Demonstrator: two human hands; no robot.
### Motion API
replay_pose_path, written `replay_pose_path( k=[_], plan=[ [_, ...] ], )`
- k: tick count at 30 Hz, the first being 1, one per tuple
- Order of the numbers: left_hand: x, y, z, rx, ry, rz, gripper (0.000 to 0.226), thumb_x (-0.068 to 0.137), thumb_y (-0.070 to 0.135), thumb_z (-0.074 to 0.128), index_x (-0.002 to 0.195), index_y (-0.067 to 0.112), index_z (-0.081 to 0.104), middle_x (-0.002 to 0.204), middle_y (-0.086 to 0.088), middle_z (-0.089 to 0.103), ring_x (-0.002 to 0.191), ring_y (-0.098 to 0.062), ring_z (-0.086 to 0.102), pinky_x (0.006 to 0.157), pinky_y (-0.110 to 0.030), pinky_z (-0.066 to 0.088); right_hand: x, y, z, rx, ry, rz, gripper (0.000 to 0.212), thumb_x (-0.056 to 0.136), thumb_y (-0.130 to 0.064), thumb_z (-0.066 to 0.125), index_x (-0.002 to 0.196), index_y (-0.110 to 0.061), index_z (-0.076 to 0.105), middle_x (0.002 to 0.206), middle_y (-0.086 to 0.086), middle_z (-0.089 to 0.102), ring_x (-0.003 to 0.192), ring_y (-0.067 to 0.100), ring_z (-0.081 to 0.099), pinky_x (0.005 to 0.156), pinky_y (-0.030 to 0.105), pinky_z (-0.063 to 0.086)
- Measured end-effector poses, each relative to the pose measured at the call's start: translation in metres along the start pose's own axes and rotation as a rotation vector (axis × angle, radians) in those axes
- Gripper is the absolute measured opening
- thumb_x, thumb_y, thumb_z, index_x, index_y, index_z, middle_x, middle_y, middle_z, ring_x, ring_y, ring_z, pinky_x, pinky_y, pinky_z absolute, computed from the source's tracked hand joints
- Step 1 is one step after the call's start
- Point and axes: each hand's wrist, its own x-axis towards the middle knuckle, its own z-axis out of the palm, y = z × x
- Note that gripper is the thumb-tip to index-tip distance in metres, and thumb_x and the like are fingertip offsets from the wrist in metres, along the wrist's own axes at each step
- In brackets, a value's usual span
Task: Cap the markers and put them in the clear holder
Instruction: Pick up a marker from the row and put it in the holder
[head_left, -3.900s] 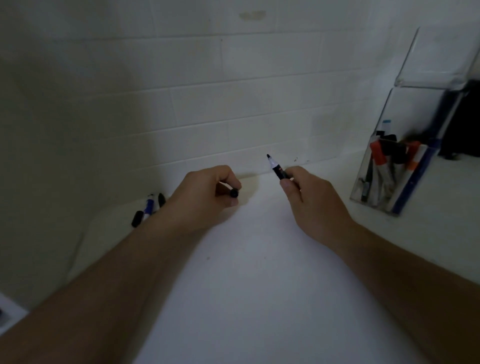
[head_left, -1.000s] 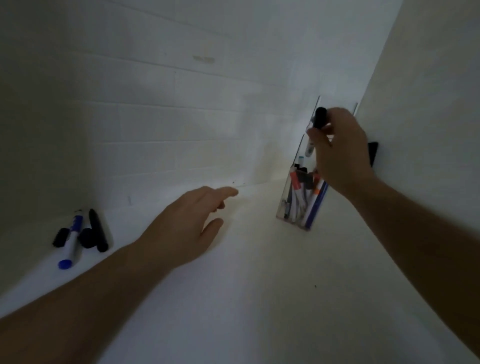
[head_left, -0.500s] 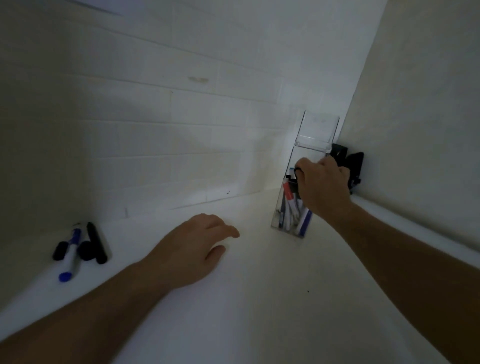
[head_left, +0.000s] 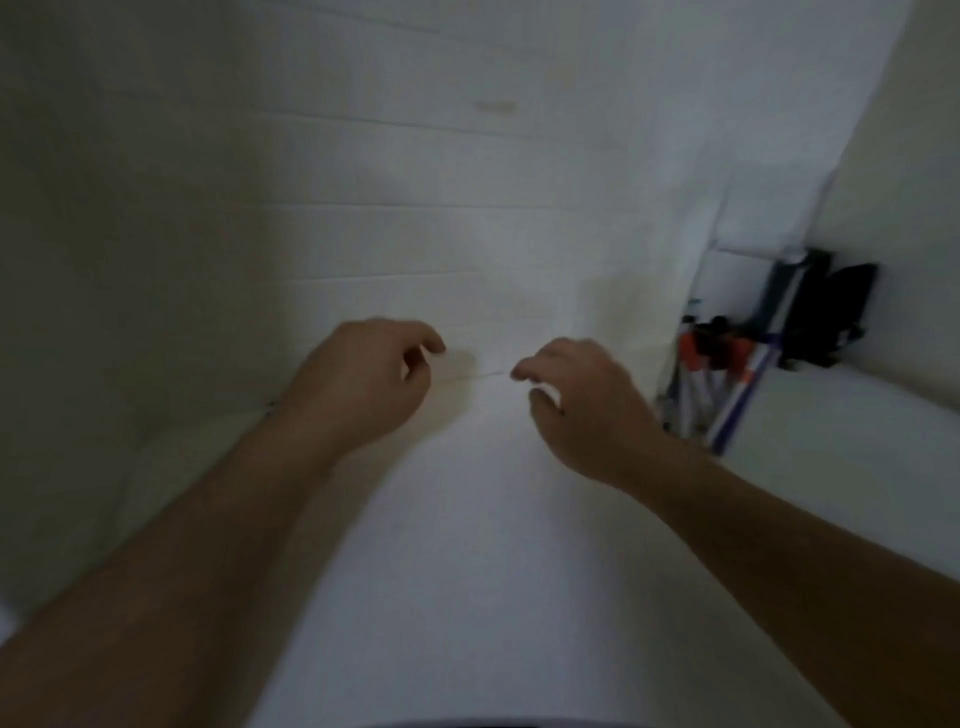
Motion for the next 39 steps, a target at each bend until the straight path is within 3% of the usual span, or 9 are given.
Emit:
replay_pose_path(
  k=[6, 10, 14, 16, 19, 23, 26, 29, 39],
  plan=[
    [-0.003, -0.065, -0.061, 0.05, -0.149, -0.563, 0.017, 0.087, 0.017, 0.058, 0.085, 0.016, 0.074, 0.086, -0.004, 0.071, 0.083, -0.021, 0.065, 0.078, -0.031, 0.055, 0.022, -0.11, 0.07, 0.477, -0.311, -0.041, 0.027, 0.094, -0.025, 0.061, 0.12, -0.024, 0.068, 0.104, -0.004, 0.061, 0.081, 0.008, 0.053, 0.079, 0.022, 0.042],
    [-0.008, -0.069, -0.053, 0.101, -0.265, -0.614, 0.02, 0.087, 0.01, 0.056, 0.09, 0.008, 0.075, 0.094, -0.011, 0.073, 0.088, -0.026, 0.066, 0.082, -0.033, 0.056, 0.037, -0.149, 0.092, 0.422, -0.363, -0.154, 0.014, 0.094, -0.037, 0.059, 0.094, -0.023, 0.062, 0.09, 0.0, 0.052, 0.084, 0.023, 0.057, 0.072, 0.036, 0.048],
    [-0.005, -0.076, -0.048, 0.158, -0.374, -0.637, 0.021, 0.086, 0.01, 0.055, 0.092, 0.005, 0.074, 0.096, -0.013, 0.072, 0.09, -0.028, 0.066, 0.079, -0.035, 0.057, 0.042, -0.141, 0.098, 0.317, -0.331, -0.186, 0.017, 0.093, -0.035, 0.057, 0.094, -0.018, 0.059, 0.086, 0.002, 0.051, 0.081, 0.025, 0.056, 0.066, 0.035, 0.048],
    [-0.006, -0.074, -0.049, 0.164, -0.462, -0.618, 0.016, 0.084, 0.02, 0.062, 0.083, 0.009, 0.073, 0.084, -0.008, 0.073, 0.081, -0.025, 0.068, 0.07, -0.031, 0.053, 0.043, -0.132, 0.095, 0.268, -0.336, -0.187, 0.016, 0.091, -0.033, 0.058, 0.093, -0.018, 0.059, 0.086, 0.004, 0.061, 0.082, 0.027, 0.059, 0.066, 0.036, 0.051],
    [-0.007, -0.065, -0.052, 0.215, -0.667, -0.558, 0.032, 0.074, 0.048, 0.079, 0.096, 0.026, 0.071, 0.088, 0.003, 0.073, 0.083, -0.02, 0.071, 0.082, -0.034, 0.058, 0.042, -0.112, 0.084, 0.21, -0.394, -0.139, 0.015, 0.092, -0.041, 0.055, 0.089, -0.026, 0.053, 0.086, 0.001, 0.062, 0.079, 0.024, 0.056, 0.065, 0.035, 0.047],
    [-0.011, -0.06, -0.051, 0.196, -0.814, -0.486, 0.042, 0.07, 0.033, 0.088, 0.106, 0.032, 0.066, 0.093, 0.007, 0.072, 0.078, -0.021, 0.073, 0.073, -0.04, 0.063, 0.032, -0.067, 0.064, 0.086, -0.501, -0.093, 0.028, 0.098, -0.049, 0.048, 0.082, -0.028, 0.042, 0.081, -0.001, 0.055, 0.077, 0.025, 0.054, 0.065, 0.034, 0.04],
    [-0.012, -0.051, -0.042, 0.17, -0.727, -0.397, 0.034, 0.073, 0.028, 0.084, 0.101, 0.034, 0.067, 0.092, 0.014, 0.07, 0.08, -0.013, 0.069, 0.068, -0.031, 0.062, 0.022, -0.033, 0.05, 0.079, -0.526, -0.014, 0.032, 0.098, -0.053, 0.048, 0.081, -0.026, 0.043, 0.076, -0.003, 0.055, 0.074, 0.024, 0.056, 0.065, 0.034, 0.044],
    [-0.011, -0.031, -0.018, 0.058, -0.47, -0.222, 0.031, 0.076, 0.03, 0.08, 0.104, 0.034, 0.068, 0.092, 0.017, 0.069, 0.076, 0.003, 0.063, 0.065, -0.006, 0.045, 0.003, -0.005, 0.042, -0.027, -0.43, 0.019, 0.031, 0.098, -0.054, 0.043, 0.086, -0.026, 0.043, 0.076, -0.002, 0.055, 0.073, 0.027, 0.057, 0.063, 0.034, 0.045],
    [-0.015, 0.01, 0.043, -0.211, -0.352, -0.227, 0.056, 0.079, 0.022, 0.073, 0.131, 0.037, 0.058, 0.108, 0.019, 0.065, 0.09, 0.004, 0.065, 0.084, -0.014, 0.052, -0.018, 0.012, 0.028, 0.365, -0.174, 0.321, 0.017, 0.096, -0.023, 0.056, 0.102, -0.026, 0.041, 0.069, 0.0, 0.058, 0.057, 0.02, 0.056, 0.05, 0.033, 0.042]
  ],
)
